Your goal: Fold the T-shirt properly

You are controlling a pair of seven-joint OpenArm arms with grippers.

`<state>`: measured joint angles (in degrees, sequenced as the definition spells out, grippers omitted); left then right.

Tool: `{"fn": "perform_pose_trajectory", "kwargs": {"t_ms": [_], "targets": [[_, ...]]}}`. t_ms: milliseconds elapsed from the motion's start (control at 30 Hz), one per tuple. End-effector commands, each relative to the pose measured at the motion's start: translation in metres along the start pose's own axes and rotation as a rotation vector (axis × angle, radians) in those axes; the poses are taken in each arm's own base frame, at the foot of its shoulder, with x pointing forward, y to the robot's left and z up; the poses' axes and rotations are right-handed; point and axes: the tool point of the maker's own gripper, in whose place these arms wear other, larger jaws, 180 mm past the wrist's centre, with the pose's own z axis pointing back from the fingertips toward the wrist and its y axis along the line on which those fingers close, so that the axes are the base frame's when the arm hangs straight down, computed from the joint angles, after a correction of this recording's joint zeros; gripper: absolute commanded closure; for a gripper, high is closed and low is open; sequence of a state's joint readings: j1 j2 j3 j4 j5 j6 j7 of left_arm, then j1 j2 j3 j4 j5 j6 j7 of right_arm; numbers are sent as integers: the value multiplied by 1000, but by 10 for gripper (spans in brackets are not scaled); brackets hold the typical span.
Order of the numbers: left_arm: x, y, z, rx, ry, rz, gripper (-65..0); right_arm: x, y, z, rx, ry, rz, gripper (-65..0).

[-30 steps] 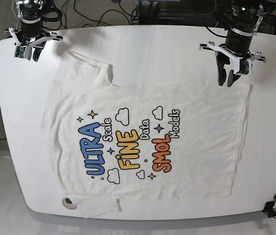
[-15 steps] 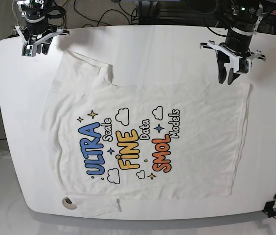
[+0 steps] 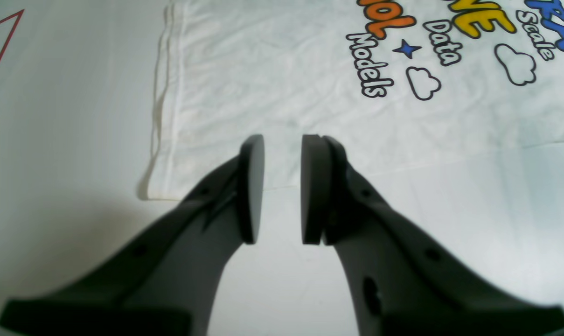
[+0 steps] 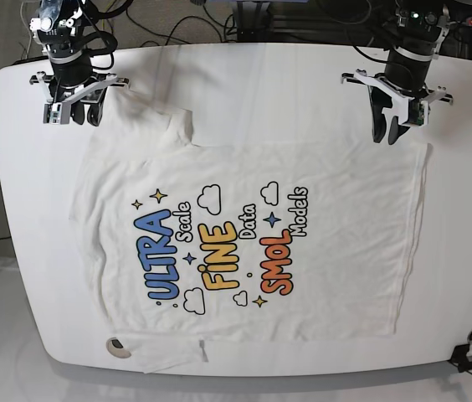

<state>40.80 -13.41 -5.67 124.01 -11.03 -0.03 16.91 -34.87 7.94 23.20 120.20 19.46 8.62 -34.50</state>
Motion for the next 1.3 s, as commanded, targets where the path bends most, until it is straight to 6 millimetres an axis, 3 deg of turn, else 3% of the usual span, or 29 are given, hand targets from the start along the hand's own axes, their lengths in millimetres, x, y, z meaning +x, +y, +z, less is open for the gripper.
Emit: {"fn": "perform_pose_trajectory", "kwargs": {"t_ms": [0,133,400,667,767,800,1267], "targets": [[10,1,3,-2,-38,-8,-125,8,1,1,28,-41,-42,-232],[8,0,3,-5,-29,-9,-125,-1,-7,-9,48,-20,-133,-260],[8,1,2,-5,-28,-9,-128,-9,-24,-35,61,5,-234,-245],[13,4,-2,3,-43,-18,-122,-14,-34,-58,36,24,-263,-138],[14,3,-3,1,-47,-9,-117,-14,-40,-65,25,26,-271,-135],[13,4,-4,2,-42,-18,-116,-23,-36,-64,30,53,-271,-143],[15,7,-6,16,-50,-19,-111,-33,-31,-70,30,143,-255,-144]]}}
